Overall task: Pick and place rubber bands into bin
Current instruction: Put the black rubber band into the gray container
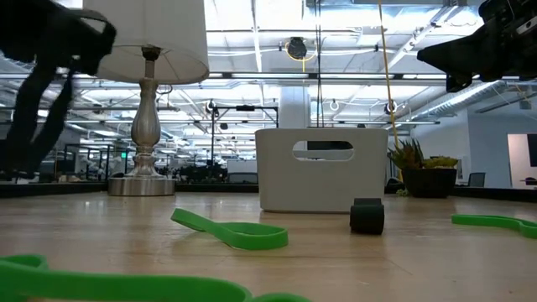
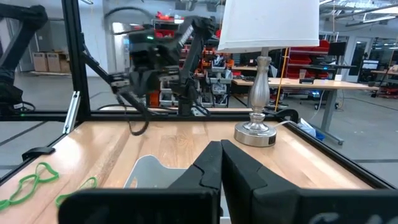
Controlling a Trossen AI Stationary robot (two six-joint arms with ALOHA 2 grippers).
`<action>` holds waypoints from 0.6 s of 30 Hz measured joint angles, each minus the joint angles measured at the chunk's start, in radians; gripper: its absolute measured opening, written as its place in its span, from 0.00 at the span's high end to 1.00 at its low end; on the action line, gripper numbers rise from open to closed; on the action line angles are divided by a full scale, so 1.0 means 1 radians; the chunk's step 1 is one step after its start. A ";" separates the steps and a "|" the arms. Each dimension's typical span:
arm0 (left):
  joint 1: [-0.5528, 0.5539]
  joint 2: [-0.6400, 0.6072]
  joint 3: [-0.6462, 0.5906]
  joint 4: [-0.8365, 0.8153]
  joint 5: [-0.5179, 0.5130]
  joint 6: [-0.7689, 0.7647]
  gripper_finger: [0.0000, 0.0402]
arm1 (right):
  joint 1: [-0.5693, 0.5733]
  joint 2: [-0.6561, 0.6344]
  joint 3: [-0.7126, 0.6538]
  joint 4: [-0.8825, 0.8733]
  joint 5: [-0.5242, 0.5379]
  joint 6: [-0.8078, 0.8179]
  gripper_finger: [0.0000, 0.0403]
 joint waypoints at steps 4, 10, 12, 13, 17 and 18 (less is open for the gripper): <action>0.105 -0.069 -0.097 0.100 0.108 0.035 1.00 | 0.000 0.000 0.000 -0.003 0.000 0.001 1.00; 0.224 -0.127 -0.132 0.108 0.237 0.072 1.00 | 0.000 0.000 0.000 -0.007 0.000 -0.003 1.00; 0.270 -0.137 -0.138 0.117 0.279 0.085 1.00 | 0.000 0.000 0.000 -0.007 0.000 -0.008 1.00; 0.294 -0.137 -0.139 0.126 0.302 0.086 1.00 | 0.000 0.000 0.000 -0.007 0.000 -0.008 1.00; 0.381 -0.122 -0.139 0.170 0.358 0.046 1.00 | 0.000 0.000 0.000 -0.011 0.000 -0.008 1.00; 0.397 -0.112 -0.139 0.183 0.361 0.037 1.00 | 0.000 0.000 0.000 -0.011 0.000 -0.008 1.00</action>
